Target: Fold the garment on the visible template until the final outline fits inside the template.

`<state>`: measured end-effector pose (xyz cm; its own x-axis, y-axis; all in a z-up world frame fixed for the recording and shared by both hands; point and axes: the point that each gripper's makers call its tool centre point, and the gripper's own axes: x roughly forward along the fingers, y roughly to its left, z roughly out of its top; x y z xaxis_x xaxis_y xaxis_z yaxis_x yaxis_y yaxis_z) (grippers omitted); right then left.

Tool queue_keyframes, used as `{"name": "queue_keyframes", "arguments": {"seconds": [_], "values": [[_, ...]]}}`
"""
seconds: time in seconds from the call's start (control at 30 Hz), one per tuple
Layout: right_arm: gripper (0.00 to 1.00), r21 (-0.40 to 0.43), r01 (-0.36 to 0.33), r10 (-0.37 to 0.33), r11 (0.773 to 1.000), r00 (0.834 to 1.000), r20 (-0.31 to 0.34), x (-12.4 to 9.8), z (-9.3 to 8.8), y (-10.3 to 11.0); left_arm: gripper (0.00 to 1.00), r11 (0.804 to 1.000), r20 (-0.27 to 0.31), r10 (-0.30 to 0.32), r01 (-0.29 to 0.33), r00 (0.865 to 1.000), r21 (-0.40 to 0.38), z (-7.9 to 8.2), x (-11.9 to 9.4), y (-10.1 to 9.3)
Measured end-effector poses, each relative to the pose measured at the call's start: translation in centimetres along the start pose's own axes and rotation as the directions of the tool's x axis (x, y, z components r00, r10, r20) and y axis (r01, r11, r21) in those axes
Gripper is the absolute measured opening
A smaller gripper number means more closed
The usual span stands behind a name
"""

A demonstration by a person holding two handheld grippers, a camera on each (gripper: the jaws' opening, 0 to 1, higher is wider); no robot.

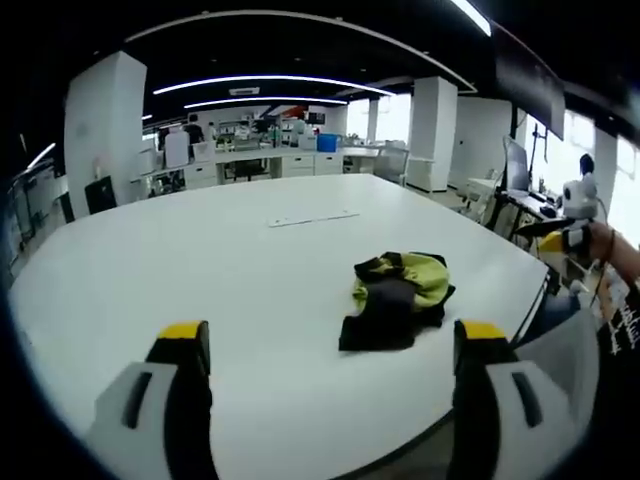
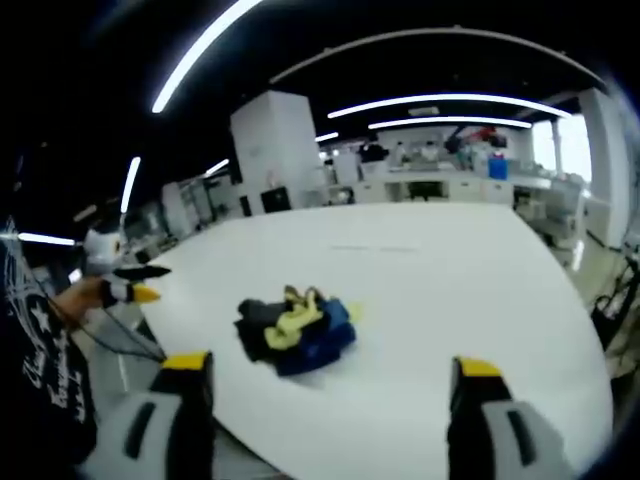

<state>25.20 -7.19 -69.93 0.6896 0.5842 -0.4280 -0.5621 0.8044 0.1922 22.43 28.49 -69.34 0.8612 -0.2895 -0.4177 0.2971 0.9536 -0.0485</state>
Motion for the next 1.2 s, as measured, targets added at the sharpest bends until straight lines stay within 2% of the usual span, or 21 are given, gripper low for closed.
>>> {"name": "queue_keyframes", "arguments": {"seconds": [0.9,1.1,1.2], "values": [[0.97,-0.021,-0.002,0.001,1.0,1.0,-0.023,0.6,-0.2,-0.2,0.96,0.999,-0.021,-0.028,0.029,0.999,0.024,-0.1,0.7,-0.4],[0.95,-0.054,-0.01,0.01,0.999,1.0,-0.004,1.3,0.3,-0.3,0.91,0.998,0.002,-0.068,0.068,0.998,-0.006,0.6,1.2,-0.9],[0.94,-0.057,-0.017,0.017,0.998,1.0,-0.002,1.7,0.4,-0.3,0.9,0.998,0.012,-0.068,0.069,0.998,-0.01,1.0,1.3,-0.7]]}}
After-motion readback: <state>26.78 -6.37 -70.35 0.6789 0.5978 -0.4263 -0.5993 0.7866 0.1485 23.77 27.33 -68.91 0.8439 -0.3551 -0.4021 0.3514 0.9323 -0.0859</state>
